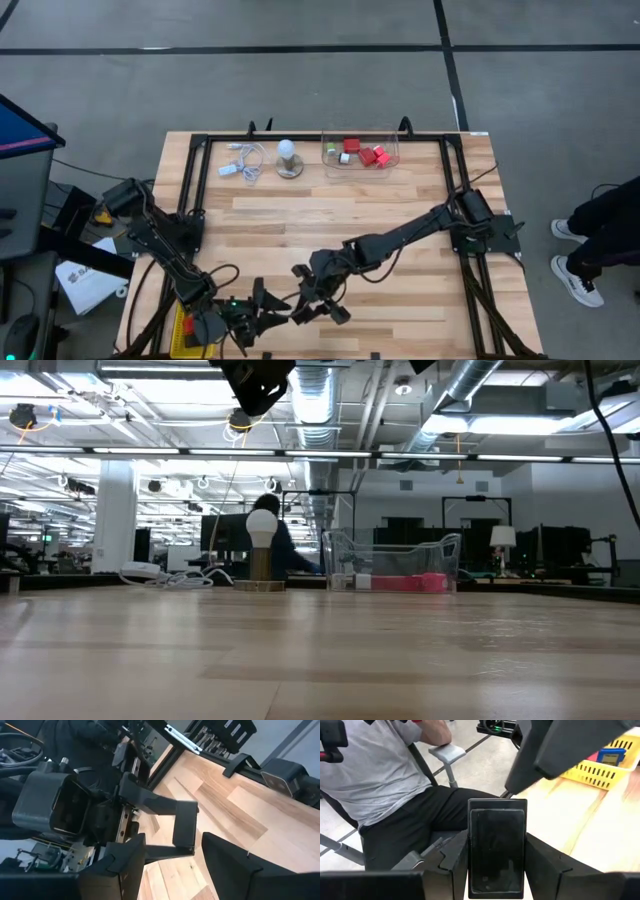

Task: Pick & Place Office items
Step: Put the black digital clock into the yellow basket

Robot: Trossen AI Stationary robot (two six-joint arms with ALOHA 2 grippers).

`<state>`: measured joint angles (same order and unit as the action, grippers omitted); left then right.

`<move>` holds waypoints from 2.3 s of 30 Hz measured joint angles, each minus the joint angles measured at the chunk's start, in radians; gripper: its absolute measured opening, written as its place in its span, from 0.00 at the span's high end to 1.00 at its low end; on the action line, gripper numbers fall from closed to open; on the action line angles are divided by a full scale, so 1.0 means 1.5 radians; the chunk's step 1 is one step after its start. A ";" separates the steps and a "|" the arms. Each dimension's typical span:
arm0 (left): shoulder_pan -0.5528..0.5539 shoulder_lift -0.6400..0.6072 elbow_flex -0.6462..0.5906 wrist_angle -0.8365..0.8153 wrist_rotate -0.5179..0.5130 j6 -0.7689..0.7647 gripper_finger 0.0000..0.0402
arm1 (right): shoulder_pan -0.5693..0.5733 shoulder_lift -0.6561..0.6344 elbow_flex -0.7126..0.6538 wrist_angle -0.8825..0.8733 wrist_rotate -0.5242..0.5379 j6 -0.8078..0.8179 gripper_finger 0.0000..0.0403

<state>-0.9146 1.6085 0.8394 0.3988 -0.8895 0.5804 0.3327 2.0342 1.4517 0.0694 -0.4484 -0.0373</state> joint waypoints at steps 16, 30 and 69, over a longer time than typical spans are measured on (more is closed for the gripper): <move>0.049 0.000 0.000 -0.009 0.092 -0.046 0.53 | -0.013 0.000 0.000 0.025 -0.009 -0.017 0.64; 0.058 0.000 0.000 0.004 0.150 -0.067 0.83 | -0.013 0.000 0.000 0.019 -0.016 -0.017 0.64; -0.086 -0.231 0.016 -0.685 0.491 -0.995 0.85 | -0.061 -0.018 0.000 -0.272 0.020 0.098 0.51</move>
<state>-1.0437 1.2616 0.8629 -0.6283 -0.1531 -0.9114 0.2417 2.0071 1.4517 -0.3382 -0.4179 0.1096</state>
